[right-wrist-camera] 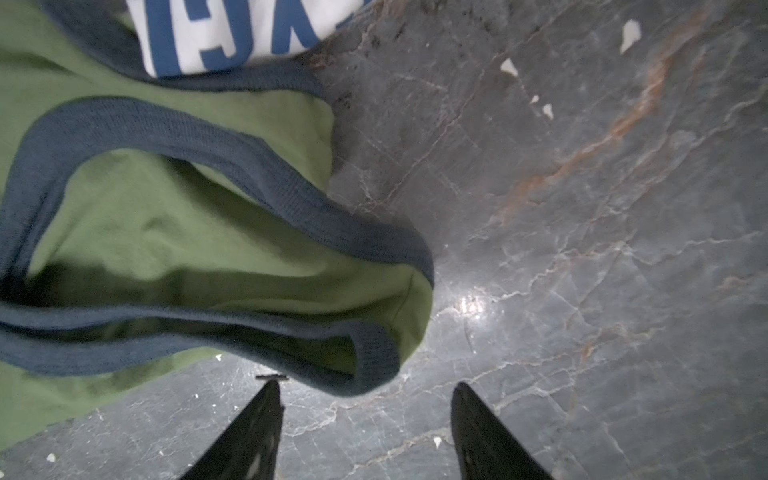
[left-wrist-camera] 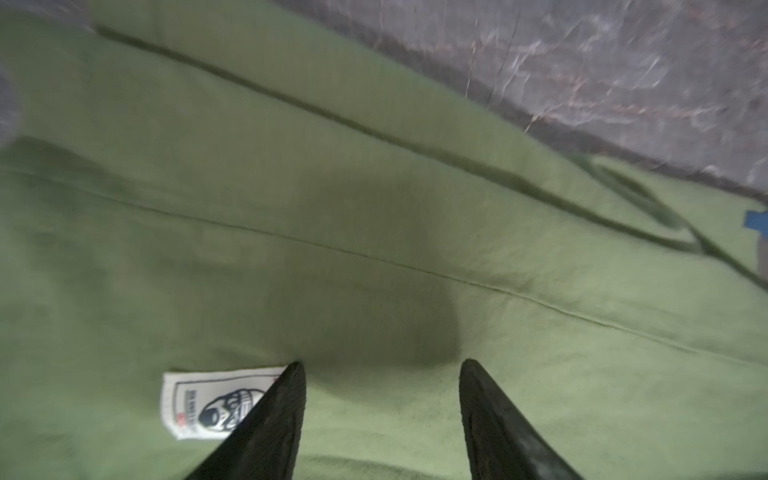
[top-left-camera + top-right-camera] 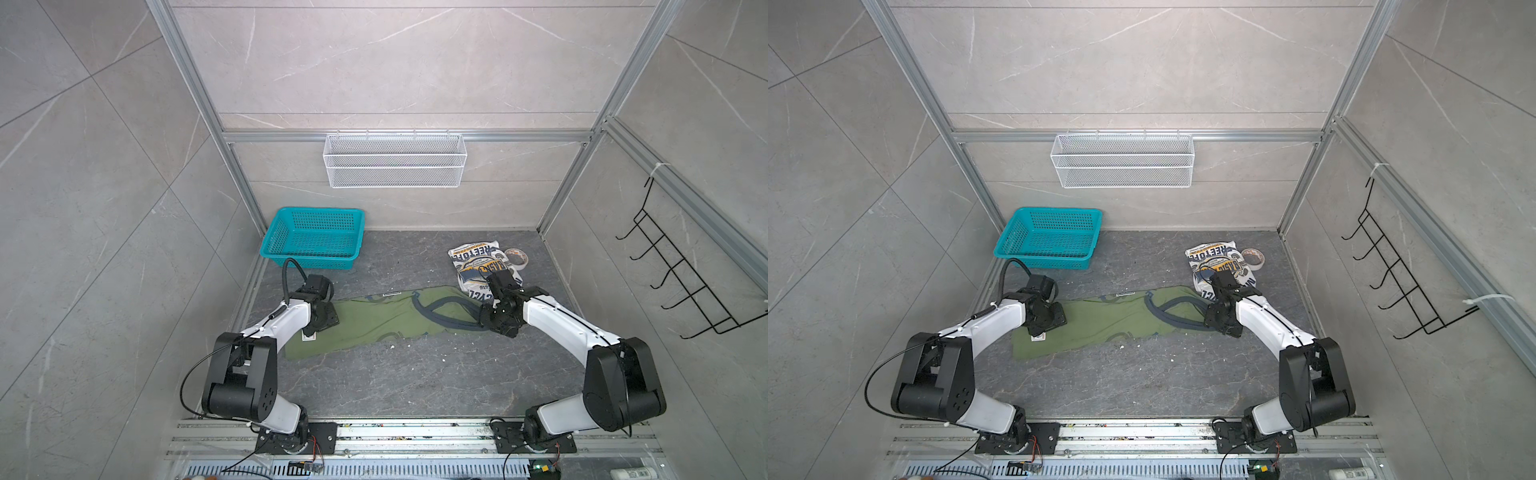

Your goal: Fold and stack the tank tops

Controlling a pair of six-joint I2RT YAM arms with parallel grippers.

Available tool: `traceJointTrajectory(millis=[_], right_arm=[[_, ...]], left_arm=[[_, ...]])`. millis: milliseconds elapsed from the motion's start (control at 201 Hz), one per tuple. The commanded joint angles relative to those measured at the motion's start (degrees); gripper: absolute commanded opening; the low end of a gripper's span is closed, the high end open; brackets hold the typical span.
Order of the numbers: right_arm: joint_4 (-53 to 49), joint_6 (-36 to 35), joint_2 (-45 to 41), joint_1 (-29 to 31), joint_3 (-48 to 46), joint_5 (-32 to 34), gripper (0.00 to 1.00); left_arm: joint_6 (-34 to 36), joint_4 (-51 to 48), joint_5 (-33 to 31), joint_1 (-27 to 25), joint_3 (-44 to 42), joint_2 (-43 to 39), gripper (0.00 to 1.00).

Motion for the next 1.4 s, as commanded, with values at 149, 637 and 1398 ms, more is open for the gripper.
traceJointTrajectory(millis=[149,637,1398], right_arm=[[4.31,3.24,5.68,-0.2,1.18,-0.53,0.48],[1.2,0.95,14.87,-4.75,11.08,1.73,0.16],[-8.29,2.59,10.42,14.94,17.93,10.1,0.75]], left_arm=[[-3.98,7.29,5.02,6.79,-5.0,0.76,0.62],[-2.64,9.67,4.62,14.42,-9.93,-2.35,0.63],[2.74,-0.36,5.45,0.55,0.9,-10.0,0.63]])
